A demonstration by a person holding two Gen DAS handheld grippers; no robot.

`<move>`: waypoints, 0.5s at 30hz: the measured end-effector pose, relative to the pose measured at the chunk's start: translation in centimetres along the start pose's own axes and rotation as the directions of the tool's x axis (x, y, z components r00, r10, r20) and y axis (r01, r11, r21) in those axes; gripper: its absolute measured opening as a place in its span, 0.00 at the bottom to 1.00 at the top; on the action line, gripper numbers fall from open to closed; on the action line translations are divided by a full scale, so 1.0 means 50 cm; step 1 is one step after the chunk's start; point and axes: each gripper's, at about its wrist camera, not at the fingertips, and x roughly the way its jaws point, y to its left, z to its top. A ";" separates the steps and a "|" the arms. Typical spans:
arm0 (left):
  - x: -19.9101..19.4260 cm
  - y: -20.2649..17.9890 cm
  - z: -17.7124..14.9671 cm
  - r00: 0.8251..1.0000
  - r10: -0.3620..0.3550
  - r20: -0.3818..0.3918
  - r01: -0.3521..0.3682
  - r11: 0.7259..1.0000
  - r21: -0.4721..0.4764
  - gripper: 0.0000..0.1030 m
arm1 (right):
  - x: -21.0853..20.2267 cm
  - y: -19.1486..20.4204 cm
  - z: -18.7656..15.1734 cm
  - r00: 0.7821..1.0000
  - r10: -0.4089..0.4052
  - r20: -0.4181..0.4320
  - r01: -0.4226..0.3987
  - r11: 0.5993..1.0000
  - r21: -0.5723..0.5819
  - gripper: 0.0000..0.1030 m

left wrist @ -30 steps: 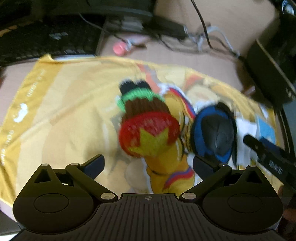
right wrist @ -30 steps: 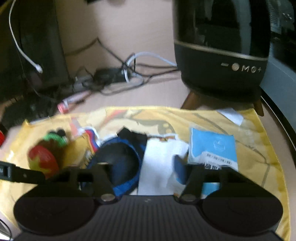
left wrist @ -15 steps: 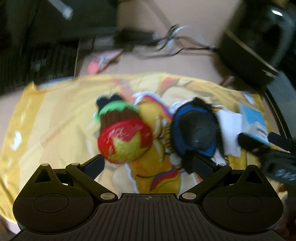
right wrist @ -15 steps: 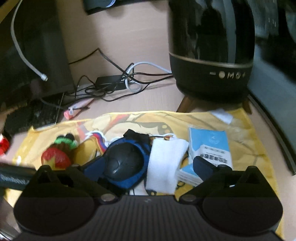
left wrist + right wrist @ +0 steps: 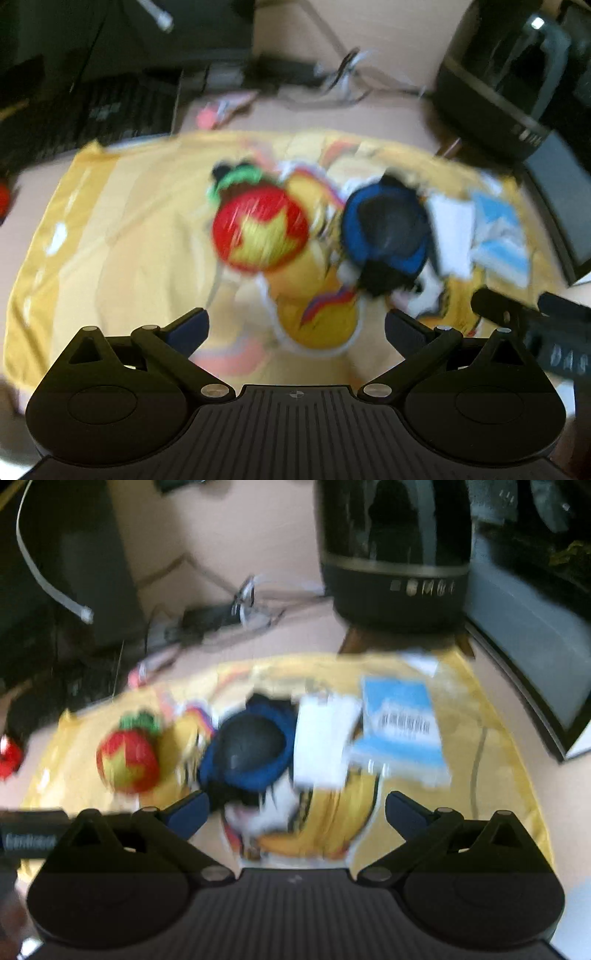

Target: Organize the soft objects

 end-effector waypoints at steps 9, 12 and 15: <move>-0.011 -0.008 -0.022 0.999 0.037 0.022 -0.038 0.999 0.019 1.00 | 0.000 -0.021 -0.001 1.000 0.001 0.013 -0.002 0.999 0.034 1.00; -0.012 -0.016 -0.027 0.998 0.053 0.022 -0.054 0.998 0.038 1.00 | -0.002 -0.028 0.000 1.000 -0.009 0.017 0.008 0.999 0.042 1.00; -0.017 -0.015 -0.030 0.998 0.060 0.034 -0.061 0.997 0.036 1.00 | 0.001 -0.030 -0.001 1.000 -0.007 0.006 0.006 0.999 0.043 1.00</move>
